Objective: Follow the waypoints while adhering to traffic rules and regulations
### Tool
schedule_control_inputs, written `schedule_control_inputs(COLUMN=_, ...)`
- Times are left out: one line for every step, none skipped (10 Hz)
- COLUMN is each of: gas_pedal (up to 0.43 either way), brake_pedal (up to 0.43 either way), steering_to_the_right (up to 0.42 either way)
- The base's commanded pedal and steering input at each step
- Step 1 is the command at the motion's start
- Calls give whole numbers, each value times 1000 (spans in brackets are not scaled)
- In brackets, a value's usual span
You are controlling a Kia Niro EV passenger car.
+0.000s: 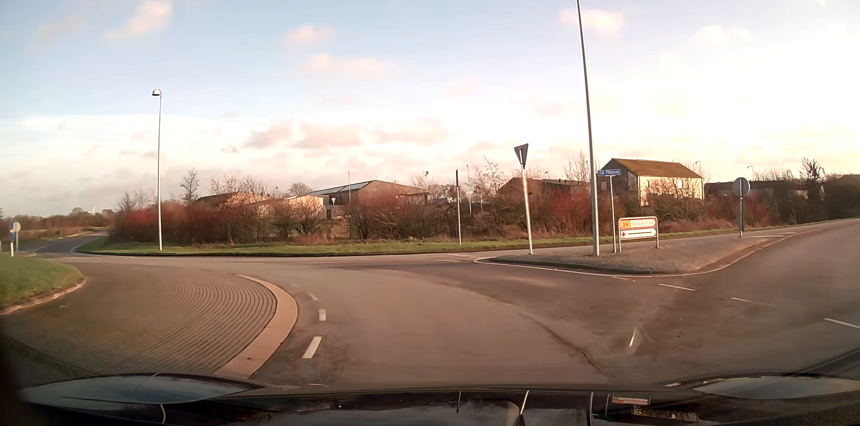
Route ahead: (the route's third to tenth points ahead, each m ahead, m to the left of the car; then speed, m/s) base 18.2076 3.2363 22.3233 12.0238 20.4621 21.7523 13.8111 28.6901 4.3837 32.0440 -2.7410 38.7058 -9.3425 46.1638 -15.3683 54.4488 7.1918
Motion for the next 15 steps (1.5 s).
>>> schedule_control_inputs(gas_pedal=67, brake_pedal=0, steering_to_the_right=-44)
schedule_control_inputs(gas_pedal=67, brake_pedal=0, steering_to_the_right=-58)
schedule_control_inputs(gas_pedal=67, brake_pedal=0, steering_to_the_right=-81)
schedule_control_inputs(gas_pedal=79, brake_pedal=0, steering_to_the_right=-102)
schedule_control_inputs(gas_pedal=79, brake_pedal=0, steering_to_the_right=-127)
schedule_control_inputs(gas_pedal=79, brake_pedal=0, steering_to_the_right=-154)
schedule_control_inputs(gas_pedal=79, brake_pedal=0, steering_to_the_right=-175)
schedule_control_inputs(gas_pedal=79, brake_pedal=0, steering_to_the_right=-191)
schedule_control_inputs(gas_pedal=79, brake_pedal=0, steering_to_the_right=-210)
schedule_control_inputs(gas_pedal=79, brake_pedal=0, steering_to_the_right=-231)
schedule_control_inputs(gas_pedal=87, brake_pedal=0, steering_to_the_right=-246)
schedule_control_inputs(gas_pedal=87, brake_pedal=0, steering_to_the_right=-258)
schedule_control_inputs(gas_pedal=98, brake_pedal=0, steering_to_the_right=-261)
schedule_control_inputs(gas_pedal=98, brake_pedal=0, steering_to_the_right=-262)
schedule_control_inputs(gas_pedal=98, brake_pedal=0, steering_to_the_right=-265)
